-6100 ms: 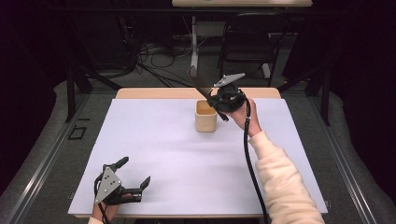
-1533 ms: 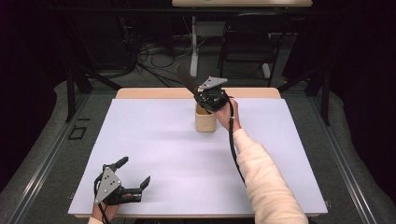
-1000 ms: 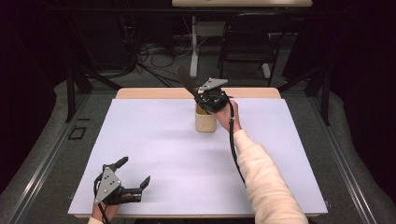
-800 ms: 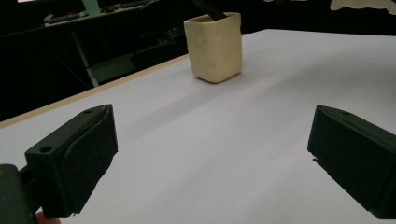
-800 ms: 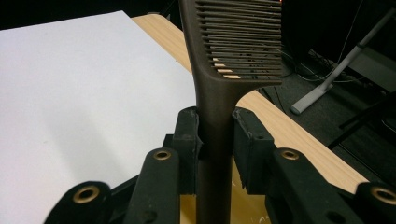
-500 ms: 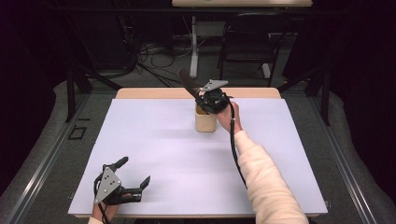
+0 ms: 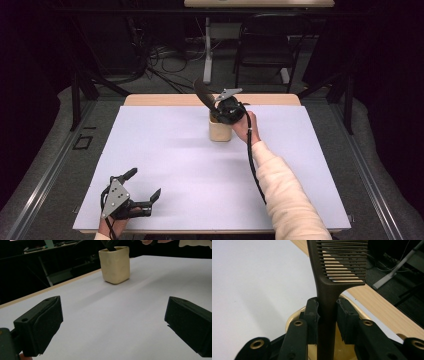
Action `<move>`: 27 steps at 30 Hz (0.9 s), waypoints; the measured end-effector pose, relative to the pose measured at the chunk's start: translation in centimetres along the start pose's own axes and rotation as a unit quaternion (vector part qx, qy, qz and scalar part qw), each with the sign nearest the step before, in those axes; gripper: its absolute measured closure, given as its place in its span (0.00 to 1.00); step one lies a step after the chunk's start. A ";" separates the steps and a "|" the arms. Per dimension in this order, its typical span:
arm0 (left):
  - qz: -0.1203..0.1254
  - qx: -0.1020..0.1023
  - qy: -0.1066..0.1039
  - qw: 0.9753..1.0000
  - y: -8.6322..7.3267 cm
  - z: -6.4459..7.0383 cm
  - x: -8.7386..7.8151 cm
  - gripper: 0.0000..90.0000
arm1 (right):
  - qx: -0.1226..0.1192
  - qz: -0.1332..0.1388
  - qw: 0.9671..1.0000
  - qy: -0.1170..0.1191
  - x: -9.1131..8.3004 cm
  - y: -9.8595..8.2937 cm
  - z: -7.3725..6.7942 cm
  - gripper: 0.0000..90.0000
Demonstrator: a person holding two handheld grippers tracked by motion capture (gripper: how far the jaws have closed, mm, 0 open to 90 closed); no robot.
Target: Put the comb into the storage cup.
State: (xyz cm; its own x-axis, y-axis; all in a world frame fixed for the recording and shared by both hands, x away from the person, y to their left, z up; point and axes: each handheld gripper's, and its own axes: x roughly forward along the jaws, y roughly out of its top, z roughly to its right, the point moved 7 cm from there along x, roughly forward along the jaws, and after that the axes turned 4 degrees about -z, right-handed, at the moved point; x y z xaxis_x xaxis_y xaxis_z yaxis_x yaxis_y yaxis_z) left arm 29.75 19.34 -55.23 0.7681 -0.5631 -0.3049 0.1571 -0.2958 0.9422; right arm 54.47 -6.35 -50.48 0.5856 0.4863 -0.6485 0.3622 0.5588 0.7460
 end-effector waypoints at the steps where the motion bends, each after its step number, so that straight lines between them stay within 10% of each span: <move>1: 0.000 0.000 0.000 1.000 0.0 0.0 0.0 0.02 | 0.001 -0.003 1.000 0.000 0.1 -0.1 0.0 0.79; 15: -0.001 0.001 0.001 1.000 0.0 0.0 0.0 0.02 | 0.015 -0.017 1.000 0.001 -1.2 -0.1 -0.4 0.49; 27: 0.000 0.000 0.001 1.000 0.0 0.0 0.0 0.02 | 0.008 -0.010 0.998 0.056 -4.0 -0.1 -2.5 0.22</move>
State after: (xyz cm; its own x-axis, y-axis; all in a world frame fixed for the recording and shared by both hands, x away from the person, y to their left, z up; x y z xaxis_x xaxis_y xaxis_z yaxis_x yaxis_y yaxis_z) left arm 29.74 19.35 -55.23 0.7691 -0.5622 -0.3040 0.1565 -0.2955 0.9424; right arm 50.27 -6.70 -48.32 0.4944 0.5476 -0.6751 0.3855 0.5580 0.7349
